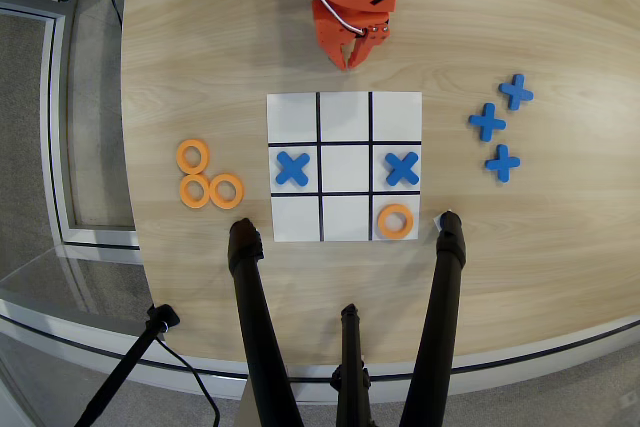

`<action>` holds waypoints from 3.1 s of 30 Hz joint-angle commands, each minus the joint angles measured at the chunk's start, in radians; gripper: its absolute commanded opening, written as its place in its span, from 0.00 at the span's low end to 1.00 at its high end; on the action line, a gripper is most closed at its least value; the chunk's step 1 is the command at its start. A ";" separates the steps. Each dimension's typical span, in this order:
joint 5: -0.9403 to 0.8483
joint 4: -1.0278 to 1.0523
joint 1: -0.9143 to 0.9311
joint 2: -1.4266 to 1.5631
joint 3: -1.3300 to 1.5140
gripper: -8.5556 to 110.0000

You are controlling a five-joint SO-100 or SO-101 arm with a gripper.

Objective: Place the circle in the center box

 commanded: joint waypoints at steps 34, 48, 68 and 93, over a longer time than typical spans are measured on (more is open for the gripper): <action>0.149 -0.160 0.150 -0.857 -0.773 0.18; 0.175 -0.202 0.281 -1.250 -1.138 0.21; 0.176 -0.345 0.382 -1.712 -1.482 0.27; 0.186 -0.430 0.488 -2.171 -1.773 0.27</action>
